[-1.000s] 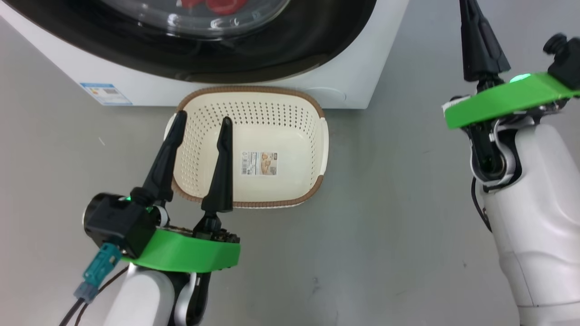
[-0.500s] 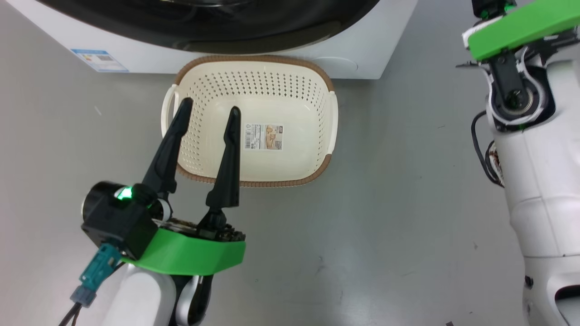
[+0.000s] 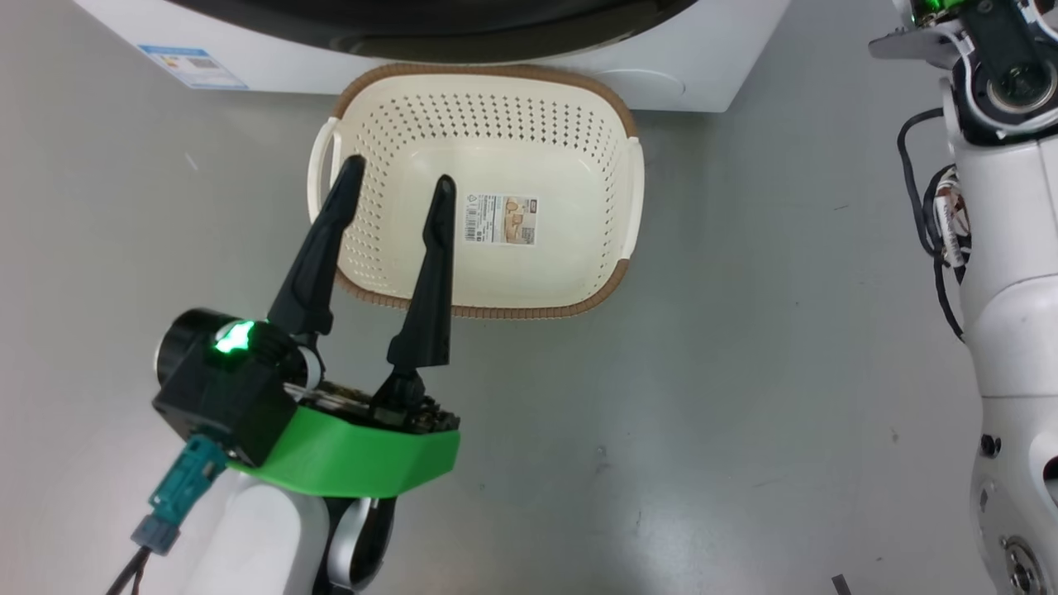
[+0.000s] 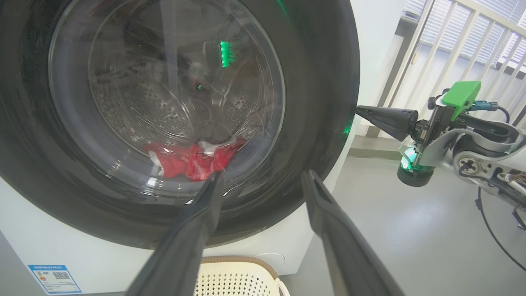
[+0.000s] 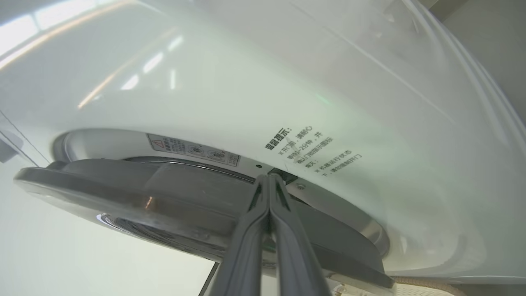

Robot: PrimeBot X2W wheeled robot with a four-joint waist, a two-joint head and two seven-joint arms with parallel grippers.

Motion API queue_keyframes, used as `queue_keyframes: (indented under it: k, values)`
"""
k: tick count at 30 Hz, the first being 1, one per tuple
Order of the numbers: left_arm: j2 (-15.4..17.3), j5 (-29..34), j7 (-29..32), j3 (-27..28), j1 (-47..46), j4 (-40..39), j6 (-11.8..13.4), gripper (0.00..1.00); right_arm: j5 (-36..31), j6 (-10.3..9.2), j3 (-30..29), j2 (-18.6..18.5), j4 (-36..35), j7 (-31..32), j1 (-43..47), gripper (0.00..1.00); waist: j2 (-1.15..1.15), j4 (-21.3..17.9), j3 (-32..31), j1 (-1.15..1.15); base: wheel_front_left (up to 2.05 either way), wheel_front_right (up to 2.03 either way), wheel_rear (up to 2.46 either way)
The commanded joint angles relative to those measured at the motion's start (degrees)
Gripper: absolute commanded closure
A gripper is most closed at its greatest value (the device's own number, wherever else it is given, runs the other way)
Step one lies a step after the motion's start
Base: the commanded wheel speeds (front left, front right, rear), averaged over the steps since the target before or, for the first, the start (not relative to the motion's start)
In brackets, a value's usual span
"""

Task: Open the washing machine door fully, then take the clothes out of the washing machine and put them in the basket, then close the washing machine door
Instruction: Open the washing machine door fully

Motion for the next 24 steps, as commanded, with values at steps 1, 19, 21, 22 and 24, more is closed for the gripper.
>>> queue_keyframes:
  k: [1, 19, 21, 22, 24]
  values:
    - [1.0, -0.2, -0.3, 1.2, -0.8, -1.7, -0.3, 0.0, 1.2, -0.03, 0.2, 1.0, -0.9, 0.9, -1.6, 1.0, 0.0, 0.5, 0.5, 0.0, 0.0, 0.0, 0.0]
    - [0.9, -0.6, -1.3, 0.0, -1.8, -1.0, -0.3, 0.0, 3.4, -0.03, -0.4, 0.7, 6.6, 8.6, -9.6, 1.0, 0.0, 3.8, 2.6, 0.0, 0.0, 0.0, 0.0]
    - [0.9, -0.6, -1.4, -0.1, -1.8, -0.8, -0.3, 0.0, 3.3, -0.03, -0.4, 0.7, 7.2, 9.2, -10.1, 1.0, 0.0, 4.0, 2.5, 0.0, 0.0, 0.0, 0.0]
    - [0.9, -0.7, -1.4, -0.1, -1.7, -0.7, -0.3, 0.0, 3.4, -0.03, -0.4, 0.8, 7.4, 9.4, -10.2, 1.0, 0.0, 4.1, 2.4, 0.0, 0.0, 0.0, 0.0]
    - [1.0, -0.8, -1.5, -0.2, -1.6, -0.5, -0.2, 0.0, 3.6, -0.03, -0.4, 0.8, 7.7, 10.2, -10.3, 1.0, 0.0, 4.2, 2.2, 0.0, 0.0, 0.0, 0.0]
